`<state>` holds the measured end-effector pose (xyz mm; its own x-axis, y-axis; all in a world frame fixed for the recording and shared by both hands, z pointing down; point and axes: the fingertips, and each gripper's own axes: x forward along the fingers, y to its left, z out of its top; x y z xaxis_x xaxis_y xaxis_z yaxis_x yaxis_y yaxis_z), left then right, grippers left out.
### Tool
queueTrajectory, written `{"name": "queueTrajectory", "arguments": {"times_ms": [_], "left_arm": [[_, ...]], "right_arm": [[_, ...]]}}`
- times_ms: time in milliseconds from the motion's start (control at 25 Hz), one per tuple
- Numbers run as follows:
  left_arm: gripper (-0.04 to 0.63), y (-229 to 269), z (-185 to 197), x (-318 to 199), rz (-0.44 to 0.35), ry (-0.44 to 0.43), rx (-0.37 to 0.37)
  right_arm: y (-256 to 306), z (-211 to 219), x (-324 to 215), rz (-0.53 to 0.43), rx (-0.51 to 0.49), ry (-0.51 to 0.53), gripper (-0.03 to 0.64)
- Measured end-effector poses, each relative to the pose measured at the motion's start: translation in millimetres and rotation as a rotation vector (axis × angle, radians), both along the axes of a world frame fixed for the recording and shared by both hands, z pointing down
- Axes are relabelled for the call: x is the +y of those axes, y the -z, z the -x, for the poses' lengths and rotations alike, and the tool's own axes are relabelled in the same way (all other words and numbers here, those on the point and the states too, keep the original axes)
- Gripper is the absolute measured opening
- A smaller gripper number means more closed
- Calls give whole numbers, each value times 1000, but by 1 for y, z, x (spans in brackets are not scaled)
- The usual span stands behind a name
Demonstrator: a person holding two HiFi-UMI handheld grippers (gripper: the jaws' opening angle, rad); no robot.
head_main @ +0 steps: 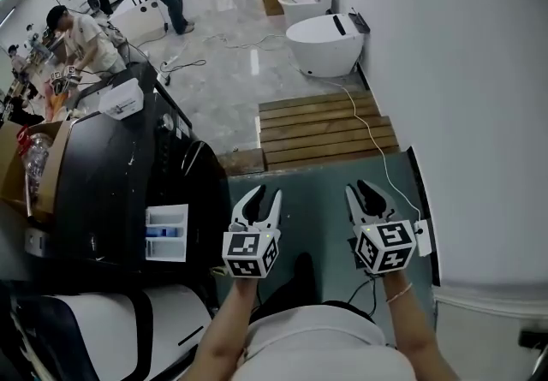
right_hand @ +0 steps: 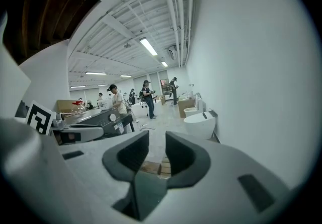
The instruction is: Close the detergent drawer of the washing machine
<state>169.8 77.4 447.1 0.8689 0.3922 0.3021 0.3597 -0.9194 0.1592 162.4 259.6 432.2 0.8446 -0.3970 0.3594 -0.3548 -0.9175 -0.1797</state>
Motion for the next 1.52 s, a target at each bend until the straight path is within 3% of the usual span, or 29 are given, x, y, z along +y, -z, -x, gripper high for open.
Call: {"name": "queueTrajectory", "arguments": {"times_ms": [280, 680, 1160, 1520], "left_arm": [[118, -2, -44, -21, 1, 36, -7], [101, -5, -63, -49, -8, 139, -17], [92, -9, -68, -110, -39, 490, -52], [74, -5, -34, -144, -49, 813, -57]], "right_arm": [[-5, -51, -25, -3, -13, 42, 89], [-7, -99, -64, -4, -39, 172, 89], [-9, -164, -170, -18, -58, 585, 89], [-12, -154, -256, 3, -63, 968, 89]]}}
